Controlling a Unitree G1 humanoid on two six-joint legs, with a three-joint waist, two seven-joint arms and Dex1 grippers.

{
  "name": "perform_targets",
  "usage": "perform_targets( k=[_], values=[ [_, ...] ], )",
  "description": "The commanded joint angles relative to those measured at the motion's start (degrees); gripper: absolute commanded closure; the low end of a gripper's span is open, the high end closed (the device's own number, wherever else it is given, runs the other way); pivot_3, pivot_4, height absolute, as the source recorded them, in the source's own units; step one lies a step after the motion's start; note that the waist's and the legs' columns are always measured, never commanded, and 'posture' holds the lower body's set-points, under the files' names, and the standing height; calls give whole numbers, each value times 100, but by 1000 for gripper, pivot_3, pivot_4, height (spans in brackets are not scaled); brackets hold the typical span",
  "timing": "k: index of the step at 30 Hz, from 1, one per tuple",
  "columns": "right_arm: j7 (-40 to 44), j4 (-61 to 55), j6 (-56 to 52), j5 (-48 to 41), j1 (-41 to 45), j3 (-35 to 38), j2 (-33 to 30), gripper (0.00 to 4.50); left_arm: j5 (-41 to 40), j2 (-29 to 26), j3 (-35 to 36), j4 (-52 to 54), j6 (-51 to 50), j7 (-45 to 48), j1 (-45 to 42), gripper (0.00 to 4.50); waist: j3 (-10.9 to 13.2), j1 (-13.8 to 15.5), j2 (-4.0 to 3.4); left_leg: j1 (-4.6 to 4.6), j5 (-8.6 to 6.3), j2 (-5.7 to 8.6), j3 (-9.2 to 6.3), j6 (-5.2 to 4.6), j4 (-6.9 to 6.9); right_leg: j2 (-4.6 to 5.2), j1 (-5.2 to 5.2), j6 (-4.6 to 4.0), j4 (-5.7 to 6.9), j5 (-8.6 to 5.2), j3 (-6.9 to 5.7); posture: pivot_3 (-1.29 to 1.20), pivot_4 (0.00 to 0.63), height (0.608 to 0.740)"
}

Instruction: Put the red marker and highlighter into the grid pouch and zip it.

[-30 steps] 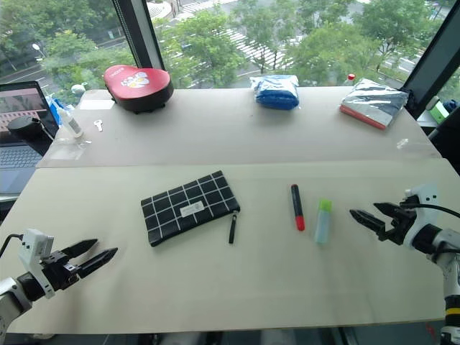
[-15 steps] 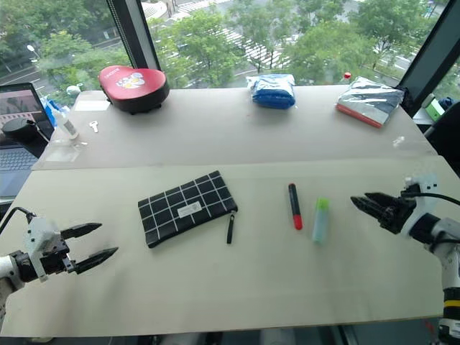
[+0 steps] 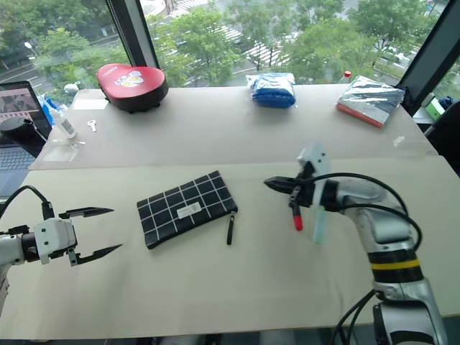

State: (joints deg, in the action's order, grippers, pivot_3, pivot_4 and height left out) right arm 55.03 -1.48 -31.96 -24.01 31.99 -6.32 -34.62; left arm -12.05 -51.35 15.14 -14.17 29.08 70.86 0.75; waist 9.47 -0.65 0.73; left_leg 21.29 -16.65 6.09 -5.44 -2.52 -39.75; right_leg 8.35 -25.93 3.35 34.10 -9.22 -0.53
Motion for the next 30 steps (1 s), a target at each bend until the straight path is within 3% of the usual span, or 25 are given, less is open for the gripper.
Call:
perform_targets(
  k=[1,6,11,19,30],
  values=[
    [-110,164,289,523,517,-522,340,4477,55,-147,-124,391,125,-43,63,0,0,-12,0,9,0,0,6,1,0,1,-16,-1,5,0,0,0,150,740],
    [-455,762,285,1324,963,-1204,831,4477,107,-190,-295,796,-54,-187,155,0,0,-26,0,16,1,-3,9,4,3,0,-27,-2,2,1,-9,0,150,740],
    [-303,939,355,1766,979,-1620,885,4477,140,-208,-440,996,-290,-303,38,0,0,-18,0,18,1,-1,10,3,1,0,-27,-2,2,1,-12,0,150,740],
    [-120,954,559,2295,891,-2039,939,4477,209,-195,-607,469,-66,-261,-264,0,-2,-49,1,8,1,-4,12,4,3,-3,-26,-2,8,1,-15,0,150,740],
    [270,458,-184,1426,1204,-1323,1330,4477,149,-136,-737,-102,384,-202,-257,0,-2,-75,2,3,0,-4,14,5,2,-4,-29,-4,10,3,-14,0,150,740]
  ],
)
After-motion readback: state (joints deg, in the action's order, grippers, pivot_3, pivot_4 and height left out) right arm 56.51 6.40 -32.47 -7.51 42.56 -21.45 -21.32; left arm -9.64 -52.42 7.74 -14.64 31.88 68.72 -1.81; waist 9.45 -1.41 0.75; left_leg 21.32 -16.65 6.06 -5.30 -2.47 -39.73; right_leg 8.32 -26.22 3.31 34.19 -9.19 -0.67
